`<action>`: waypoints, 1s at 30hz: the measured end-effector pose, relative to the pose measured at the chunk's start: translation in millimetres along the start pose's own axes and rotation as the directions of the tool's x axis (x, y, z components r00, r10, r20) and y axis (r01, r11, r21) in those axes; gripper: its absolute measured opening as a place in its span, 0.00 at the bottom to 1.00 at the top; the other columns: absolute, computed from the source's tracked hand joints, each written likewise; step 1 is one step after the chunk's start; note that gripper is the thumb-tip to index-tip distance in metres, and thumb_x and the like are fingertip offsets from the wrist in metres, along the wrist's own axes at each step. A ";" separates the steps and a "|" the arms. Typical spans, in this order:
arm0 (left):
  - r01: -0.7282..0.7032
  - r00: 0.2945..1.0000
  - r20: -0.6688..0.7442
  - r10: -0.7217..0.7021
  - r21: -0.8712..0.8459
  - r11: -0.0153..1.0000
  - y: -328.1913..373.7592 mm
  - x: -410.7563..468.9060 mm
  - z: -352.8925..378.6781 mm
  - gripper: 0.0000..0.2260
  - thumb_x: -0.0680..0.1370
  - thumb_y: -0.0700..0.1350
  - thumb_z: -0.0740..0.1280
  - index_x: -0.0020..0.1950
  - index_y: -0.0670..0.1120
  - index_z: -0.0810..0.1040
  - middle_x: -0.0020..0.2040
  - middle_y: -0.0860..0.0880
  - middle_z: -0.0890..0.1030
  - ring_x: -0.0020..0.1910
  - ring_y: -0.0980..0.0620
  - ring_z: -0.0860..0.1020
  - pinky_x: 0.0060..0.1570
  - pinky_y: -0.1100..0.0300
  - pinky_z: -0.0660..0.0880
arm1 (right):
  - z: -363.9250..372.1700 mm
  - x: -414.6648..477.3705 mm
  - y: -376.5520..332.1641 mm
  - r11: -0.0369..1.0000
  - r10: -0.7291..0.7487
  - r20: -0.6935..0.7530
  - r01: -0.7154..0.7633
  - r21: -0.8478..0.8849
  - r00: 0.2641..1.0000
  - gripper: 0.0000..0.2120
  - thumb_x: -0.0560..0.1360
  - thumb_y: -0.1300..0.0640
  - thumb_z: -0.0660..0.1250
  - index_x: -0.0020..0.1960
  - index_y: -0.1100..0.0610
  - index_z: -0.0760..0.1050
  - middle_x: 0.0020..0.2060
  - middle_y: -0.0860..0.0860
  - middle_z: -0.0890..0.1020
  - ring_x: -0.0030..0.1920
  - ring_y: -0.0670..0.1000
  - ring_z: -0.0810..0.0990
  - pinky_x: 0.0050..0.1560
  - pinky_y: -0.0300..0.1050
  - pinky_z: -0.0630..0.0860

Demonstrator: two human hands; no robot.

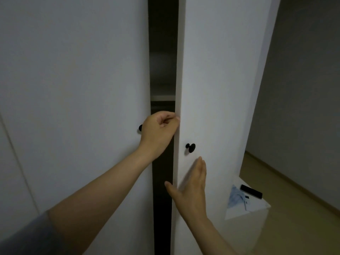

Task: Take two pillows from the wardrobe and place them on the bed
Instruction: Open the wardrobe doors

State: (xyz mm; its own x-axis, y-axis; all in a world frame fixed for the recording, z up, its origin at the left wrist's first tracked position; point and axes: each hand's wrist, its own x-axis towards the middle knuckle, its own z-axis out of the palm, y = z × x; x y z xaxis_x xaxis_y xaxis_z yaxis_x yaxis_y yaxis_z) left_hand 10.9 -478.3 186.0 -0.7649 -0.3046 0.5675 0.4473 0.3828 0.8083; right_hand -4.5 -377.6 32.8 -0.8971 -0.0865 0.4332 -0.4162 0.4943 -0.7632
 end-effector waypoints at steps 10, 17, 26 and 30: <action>-0.009 0.999 0.043 0.011 -0.043 0.999 -2.3 1.1 -3.8 0.07 0.76 0.43 0.66 0.53 0.48 0.79 0.49 0.49 0.82 0.50 0.52 0.80 0.56 0.51 0.78 | 12.1 7.2 0.2 0.997 0.054 -0.042 -0.056 -0.057 0.998 0.56 0.69 0.49 0.72 0.68 0.44 0.24 0.76 0.50 0.38 0.76 0.54 0.46 0.73 0.51 0.59; -0.001 0.996 0.088 0.004 -0.035 0.999 -15.8 -5.8 -10.1 0.14 0.76 0.42 0.65 0.62 0.44 0.76 0.55 0.48 0.81 0.54 0.53 0.80 0.55 0.58 0.78 | 5.2 5.0 3.9 0.997 0.059 -0.027 -0.060 -0.051 0.998 0.57 0.68 0.50 0.73 0.72 0.45 0.27 0.76 0.48 0.39 0.76 0.53 0.48 0.72 0.51 0.60; 0.243 0.963 0.114 -0.245 0.025 0.970 -73.3 -43.1 -15.9 0.11 0.76 0.41 0.65 0.58 0.46 0.77 0.51 0.49 0.81 0.52 0.51 0.80 0.55 0.55 0.77 | -40.5 -13.0 22.8 0.998 0.005 0.041 -0.002 -0.069 0.999 0.53 0.69 0.49 0.72 0.74 0.45 0.32 0.76 0.42 0.41 0.76 0.46 0.45 0.66 0.39 0.48; 0.313 0.932 0.173 -0.319 0.058 0.948 -93.0 -62.5 4.7 0.11 0.75 0.41 0.67 0.57 0.47 0.77 0.51 0.49 0.81 0.52 0.51 0.80 0.58 0.49 0.77 | -69.9 -23.4 32.4 1.000 0.011 0.089 -0.011 0.003 0.996 0.52 0.68 0.51 0.72 0.73 0.39 0.34 0.75 0.38 0.43 0.76 0.45 0.46 0.74 0.50 0.55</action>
State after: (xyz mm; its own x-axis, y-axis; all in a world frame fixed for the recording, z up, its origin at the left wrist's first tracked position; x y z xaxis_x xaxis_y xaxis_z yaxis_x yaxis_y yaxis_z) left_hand 14.9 -490.7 74.6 -0.9355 -0.2554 0.2443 0.1572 0.3183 0.9348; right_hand 13.4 -299.1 31.5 -0.9112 -0.1574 0.3808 -0.4067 0.4927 -0.7693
